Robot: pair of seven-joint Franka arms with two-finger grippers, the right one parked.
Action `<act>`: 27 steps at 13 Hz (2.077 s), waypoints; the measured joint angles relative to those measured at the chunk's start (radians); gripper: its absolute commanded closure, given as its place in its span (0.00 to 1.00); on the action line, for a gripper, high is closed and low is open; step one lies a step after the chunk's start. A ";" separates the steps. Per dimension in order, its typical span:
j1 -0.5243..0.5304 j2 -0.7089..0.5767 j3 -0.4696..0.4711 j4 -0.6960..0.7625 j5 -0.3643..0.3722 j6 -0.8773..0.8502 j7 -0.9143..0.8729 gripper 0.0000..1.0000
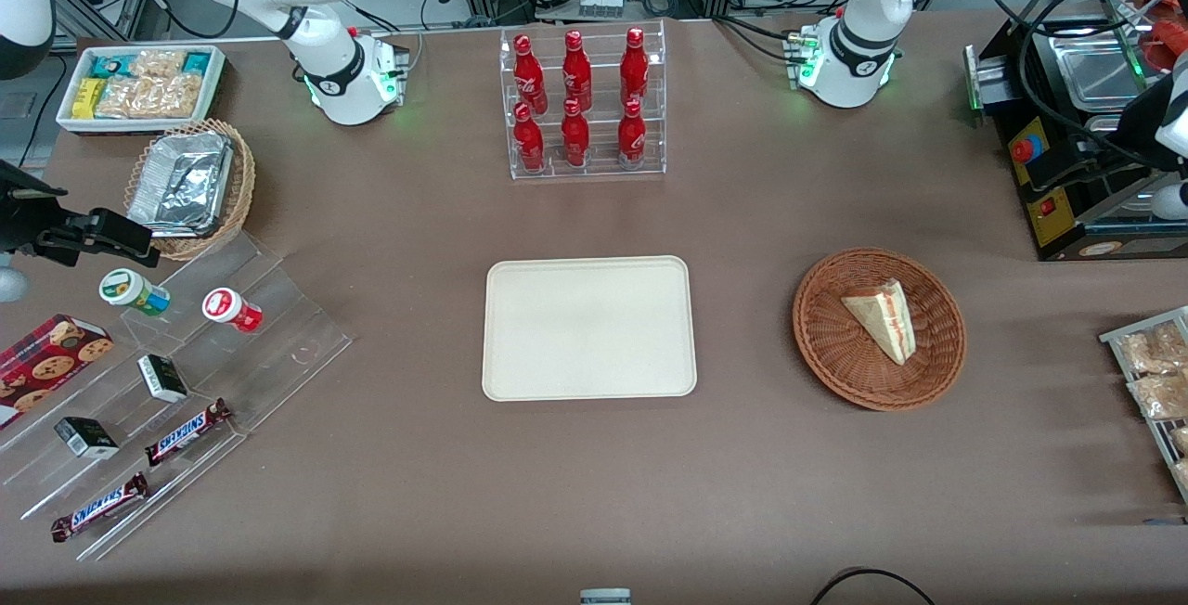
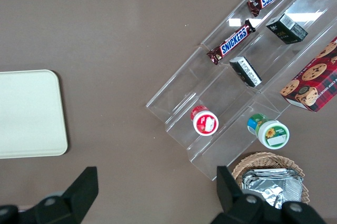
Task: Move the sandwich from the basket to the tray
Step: 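Move the left gripper over the wicker basket above the sandwich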
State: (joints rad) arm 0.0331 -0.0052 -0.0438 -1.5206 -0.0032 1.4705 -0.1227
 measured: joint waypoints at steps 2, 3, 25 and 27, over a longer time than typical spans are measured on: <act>0.000 0.007 -0.002 0.006 0.000 0.000 0.000 0.00; -0.001 0.009 -0.003 0.008 0.000 0.000 0.000 0.00; -0.003 0.046 -0.090 -0.476 0.013 0.476 -0.353 0.00; -0.003 0.044 -0.099 -0.542 0.013 0.559 -0.385 0.00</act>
State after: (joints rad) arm 0.0299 0.0387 -0.1425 -2.0630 0.0096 2.0298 -0.5074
